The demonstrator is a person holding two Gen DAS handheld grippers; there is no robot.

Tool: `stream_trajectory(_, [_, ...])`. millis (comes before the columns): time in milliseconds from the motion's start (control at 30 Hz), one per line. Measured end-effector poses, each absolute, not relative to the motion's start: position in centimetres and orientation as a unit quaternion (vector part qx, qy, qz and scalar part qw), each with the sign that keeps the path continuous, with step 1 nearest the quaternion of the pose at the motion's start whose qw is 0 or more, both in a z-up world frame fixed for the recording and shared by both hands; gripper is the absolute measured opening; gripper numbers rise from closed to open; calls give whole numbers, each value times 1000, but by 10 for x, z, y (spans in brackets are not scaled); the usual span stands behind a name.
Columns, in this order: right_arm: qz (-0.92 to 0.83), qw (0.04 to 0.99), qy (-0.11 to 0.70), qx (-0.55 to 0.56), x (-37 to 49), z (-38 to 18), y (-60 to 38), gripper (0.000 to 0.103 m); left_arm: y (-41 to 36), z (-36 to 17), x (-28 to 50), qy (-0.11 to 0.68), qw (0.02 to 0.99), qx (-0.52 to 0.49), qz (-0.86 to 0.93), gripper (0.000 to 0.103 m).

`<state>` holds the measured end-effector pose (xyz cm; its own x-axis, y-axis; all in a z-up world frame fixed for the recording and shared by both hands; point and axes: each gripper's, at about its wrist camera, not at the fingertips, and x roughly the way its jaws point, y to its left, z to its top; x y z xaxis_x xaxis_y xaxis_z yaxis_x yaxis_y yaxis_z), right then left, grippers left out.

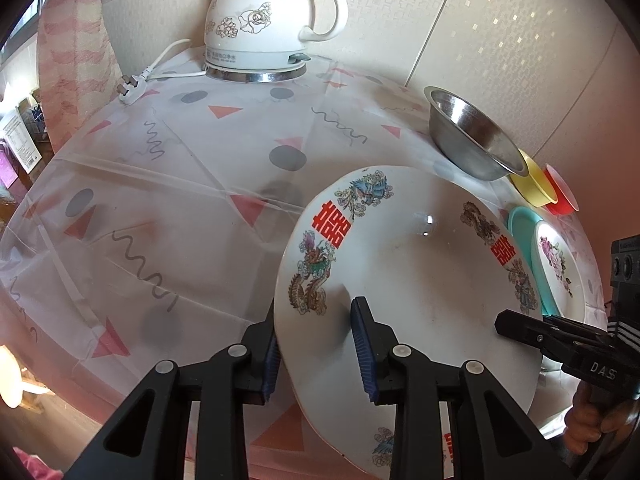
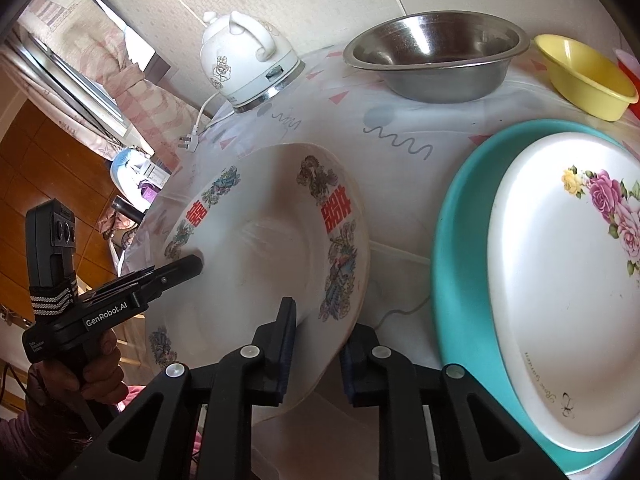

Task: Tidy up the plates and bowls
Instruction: 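Lift the large red-character plate with the left gripper, tilting it up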

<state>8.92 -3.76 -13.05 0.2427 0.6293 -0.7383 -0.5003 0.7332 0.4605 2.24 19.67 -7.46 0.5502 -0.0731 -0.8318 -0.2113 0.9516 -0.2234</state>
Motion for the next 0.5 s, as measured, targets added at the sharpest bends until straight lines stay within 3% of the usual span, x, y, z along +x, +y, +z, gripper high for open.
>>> stream_trajectory(500, [357,795,489,38,82,-115,-42,21,193,-73,15,469,872,-136,33,34])
